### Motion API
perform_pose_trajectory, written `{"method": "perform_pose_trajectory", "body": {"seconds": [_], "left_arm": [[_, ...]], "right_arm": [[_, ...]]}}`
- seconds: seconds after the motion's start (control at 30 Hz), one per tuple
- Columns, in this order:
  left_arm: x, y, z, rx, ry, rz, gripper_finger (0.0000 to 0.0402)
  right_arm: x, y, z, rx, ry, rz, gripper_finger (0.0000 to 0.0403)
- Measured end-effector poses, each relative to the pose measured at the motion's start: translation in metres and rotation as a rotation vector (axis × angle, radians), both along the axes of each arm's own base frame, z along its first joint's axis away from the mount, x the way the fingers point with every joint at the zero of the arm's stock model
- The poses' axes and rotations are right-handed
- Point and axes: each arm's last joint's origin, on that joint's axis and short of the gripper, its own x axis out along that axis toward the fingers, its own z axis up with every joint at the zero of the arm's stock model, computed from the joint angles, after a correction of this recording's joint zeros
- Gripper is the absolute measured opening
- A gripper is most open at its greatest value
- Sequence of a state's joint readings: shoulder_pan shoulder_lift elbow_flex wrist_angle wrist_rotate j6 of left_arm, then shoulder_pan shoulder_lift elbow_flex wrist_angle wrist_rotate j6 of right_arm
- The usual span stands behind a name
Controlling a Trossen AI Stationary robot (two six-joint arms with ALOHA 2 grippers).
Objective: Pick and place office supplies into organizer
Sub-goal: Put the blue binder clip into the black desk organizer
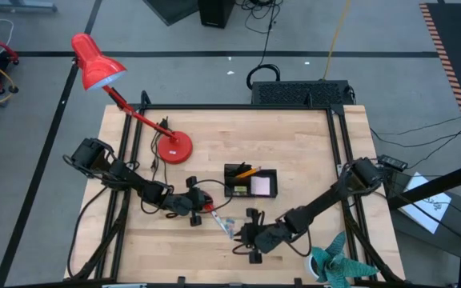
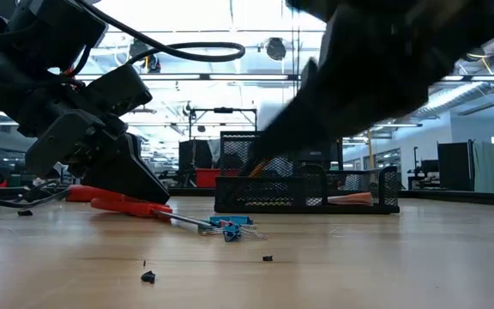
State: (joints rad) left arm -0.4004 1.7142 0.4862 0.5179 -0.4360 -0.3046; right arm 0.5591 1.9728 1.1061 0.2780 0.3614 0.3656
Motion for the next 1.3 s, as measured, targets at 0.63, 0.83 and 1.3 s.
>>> {"method": "perform_pose_trajectory", "body": {"seconds": [0.63,0.83,1.3], "left_arm": [[-0.001,-0.001,-0.001,0.004,0.008,0.004,0.0047],[-0.001,-0.001,-0.001,0.004,0.009,0.005,0.0047],[-0.001,-0.001,-0.001,0.003,0.01,0.006,0.0047]], "right_arm": [[0.011,-0.009,-0.044,0.045,0.06,-0.106,0.0169],[0.006,-0.013,-0.055,0.047,0.141,-0.177,0.0169],[0.0,-0.015,-0.06,-0.028,0.212,-0.136,0.0169]]}}
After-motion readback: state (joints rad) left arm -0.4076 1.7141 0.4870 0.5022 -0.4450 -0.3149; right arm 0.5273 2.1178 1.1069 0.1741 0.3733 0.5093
